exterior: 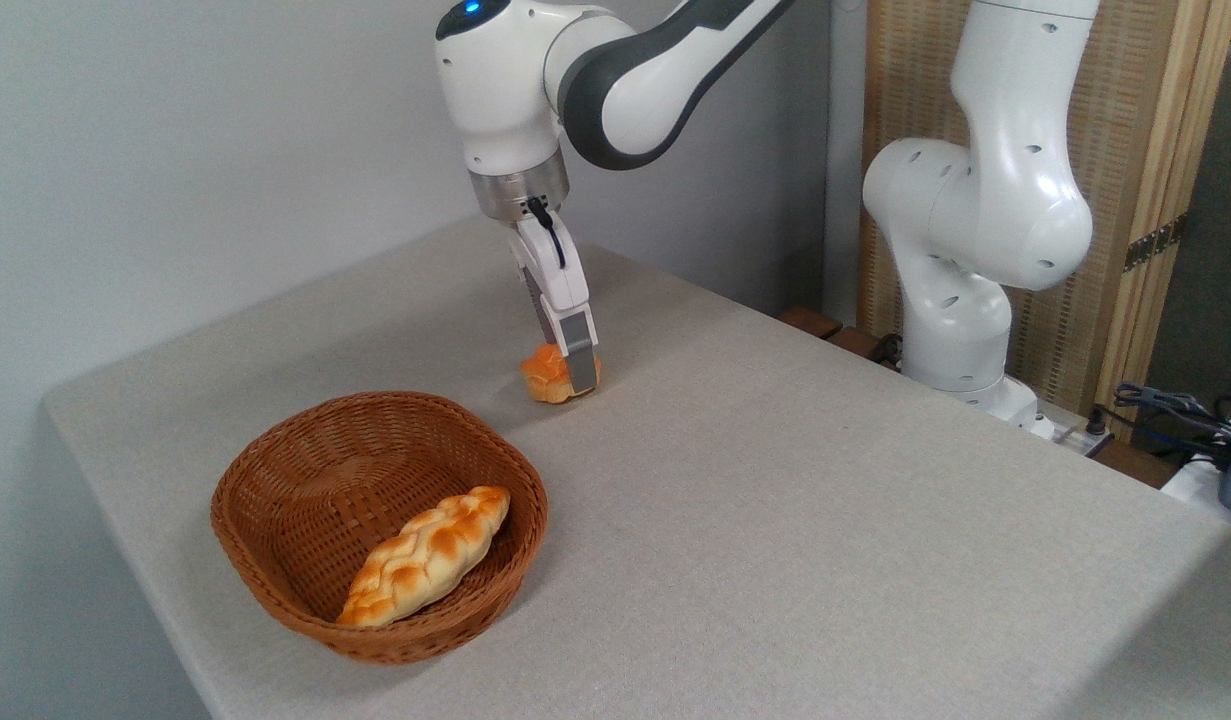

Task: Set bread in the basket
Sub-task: 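Close the gripper on the orange bread roll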

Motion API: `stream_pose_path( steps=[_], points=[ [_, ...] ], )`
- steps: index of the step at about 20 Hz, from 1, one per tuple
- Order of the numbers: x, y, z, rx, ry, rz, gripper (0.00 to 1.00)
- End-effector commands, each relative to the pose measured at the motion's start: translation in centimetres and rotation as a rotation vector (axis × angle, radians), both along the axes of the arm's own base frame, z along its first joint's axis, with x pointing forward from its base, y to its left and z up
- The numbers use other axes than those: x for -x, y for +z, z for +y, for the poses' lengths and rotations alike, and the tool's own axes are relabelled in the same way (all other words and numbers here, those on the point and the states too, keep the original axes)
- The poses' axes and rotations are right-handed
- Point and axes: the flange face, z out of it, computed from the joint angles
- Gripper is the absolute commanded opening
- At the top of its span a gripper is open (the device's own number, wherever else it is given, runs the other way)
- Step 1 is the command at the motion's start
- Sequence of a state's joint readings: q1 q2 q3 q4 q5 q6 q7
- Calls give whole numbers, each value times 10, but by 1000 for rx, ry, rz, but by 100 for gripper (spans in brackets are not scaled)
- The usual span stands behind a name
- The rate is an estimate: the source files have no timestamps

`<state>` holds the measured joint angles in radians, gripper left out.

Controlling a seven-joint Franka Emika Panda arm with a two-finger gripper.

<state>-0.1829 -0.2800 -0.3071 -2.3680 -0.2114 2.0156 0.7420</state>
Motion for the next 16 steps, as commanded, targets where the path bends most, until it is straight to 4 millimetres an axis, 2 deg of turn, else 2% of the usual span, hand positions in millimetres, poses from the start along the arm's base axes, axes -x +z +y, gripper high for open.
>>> stream_pose_path(
  steps=[1,2,5,7,10,16],
  points=[
    [1,-6,0,17,5,-3,50],
    [1,-6,0,19,5,-6,40],
    [0,-6,1,22,1,-12,21],
    [-1,-7,1,24,-25,-11,13],
    [0,-8,0,22,-42,-9,5],
    [1,-10,2,13,-56,1,4]
  ],
)
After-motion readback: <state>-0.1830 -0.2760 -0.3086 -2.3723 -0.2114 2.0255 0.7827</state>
